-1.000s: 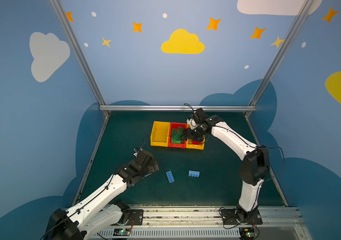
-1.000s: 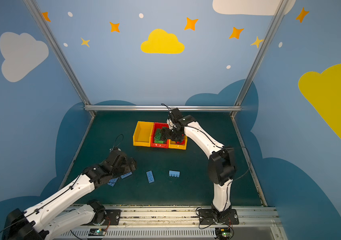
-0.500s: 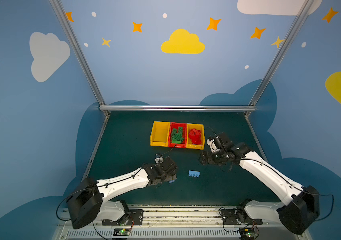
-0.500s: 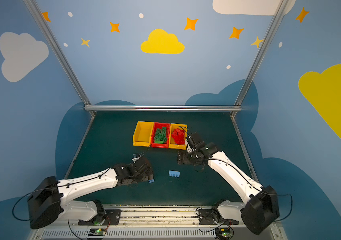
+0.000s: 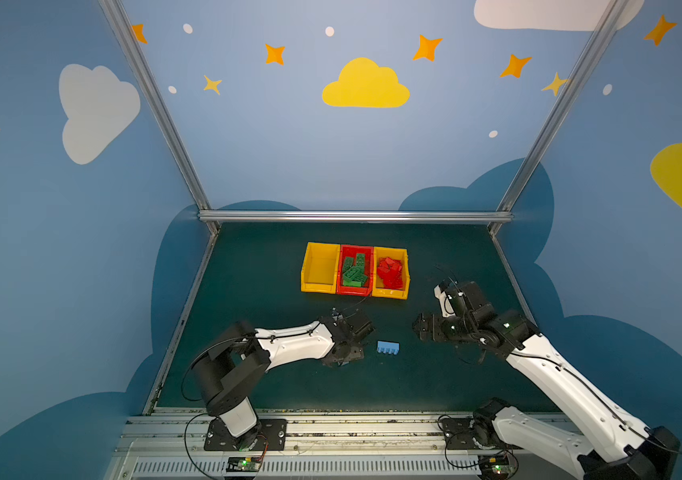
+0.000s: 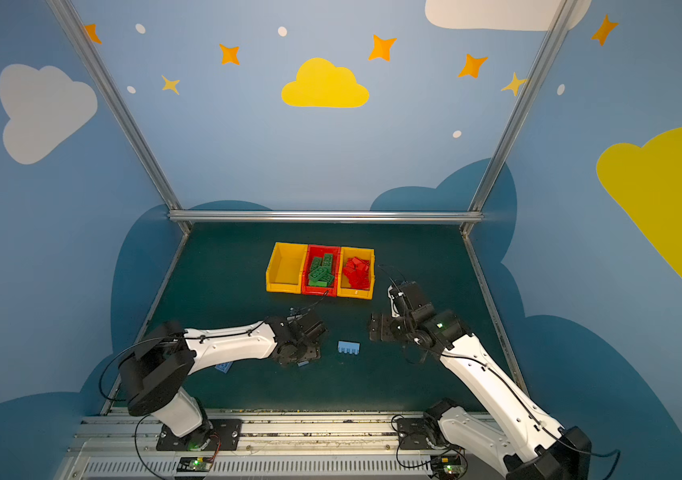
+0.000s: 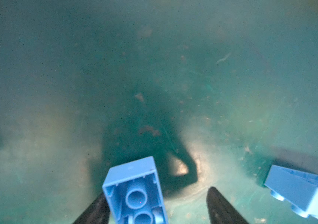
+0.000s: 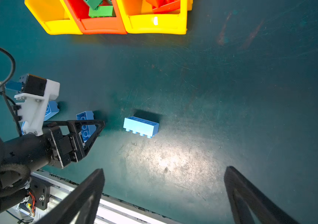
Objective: Sort the legos into containers by color
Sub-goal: 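Grasp a blue brick with the left gripper while the right gripper withdraws, then carry the blue brick with the left gripper into the nearest yellow bin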
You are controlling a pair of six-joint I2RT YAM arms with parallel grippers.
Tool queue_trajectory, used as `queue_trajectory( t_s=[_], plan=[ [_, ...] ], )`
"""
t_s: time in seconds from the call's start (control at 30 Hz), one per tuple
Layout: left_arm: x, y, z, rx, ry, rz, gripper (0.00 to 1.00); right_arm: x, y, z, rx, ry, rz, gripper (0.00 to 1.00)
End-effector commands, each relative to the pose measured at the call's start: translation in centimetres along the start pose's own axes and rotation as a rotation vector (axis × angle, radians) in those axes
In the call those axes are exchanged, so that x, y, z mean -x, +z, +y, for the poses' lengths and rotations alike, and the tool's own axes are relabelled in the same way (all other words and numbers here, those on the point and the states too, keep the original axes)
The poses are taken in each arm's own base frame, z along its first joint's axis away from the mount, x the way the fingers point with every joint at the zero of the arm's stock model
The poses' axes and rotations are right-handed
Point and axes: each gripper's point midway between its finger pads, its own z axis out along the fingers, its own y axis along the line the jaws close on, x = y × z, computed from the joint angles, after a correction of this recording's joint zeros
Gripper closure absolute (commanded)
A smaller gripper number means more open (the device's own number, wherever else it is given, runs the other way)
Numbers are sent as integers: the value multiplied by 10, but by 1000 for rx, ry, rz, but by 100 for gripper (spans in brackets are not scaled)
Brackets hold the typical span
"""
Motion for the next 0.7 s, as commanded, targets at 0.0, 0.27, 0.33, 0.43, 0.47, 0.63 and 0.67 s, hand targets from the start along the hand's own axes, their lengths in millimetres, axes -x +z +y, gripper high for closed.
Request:
queue_trajectory(
  t_s=[0.0, 0.27, 0.33, 0.43, 0.47, 0.63, 0.67],
  plan=[
    [-2, 4, 5, 36, -5, 22, 41, 2, -3, -3, -15, 10, -5, 6],
    [3, -7, 17, 92, 17, 3, 80, 6, -3, 2, 9, 8, -10, 6],
    [11, -17, 19, 117, 43, -28, 81, 7, -3, 2, 8, 9, -18, 6],
    [30, -34, 21, 157, 77, -78, 82, 11, -4, 4, 12, 3, -23, 6],
    [38, -40, 22, 165, 82, -95, 82, 12, -5, 5, 12, -1, -25, 6],
    [81, -54, 32, 166, 49, -144, 81, 19, -7, 10, 21, -7, -34, 6],
    [94, -57, 35, 170, 37, -157, 81, 20, -7, 11, 24, -7, -36, 6]
  ],
)
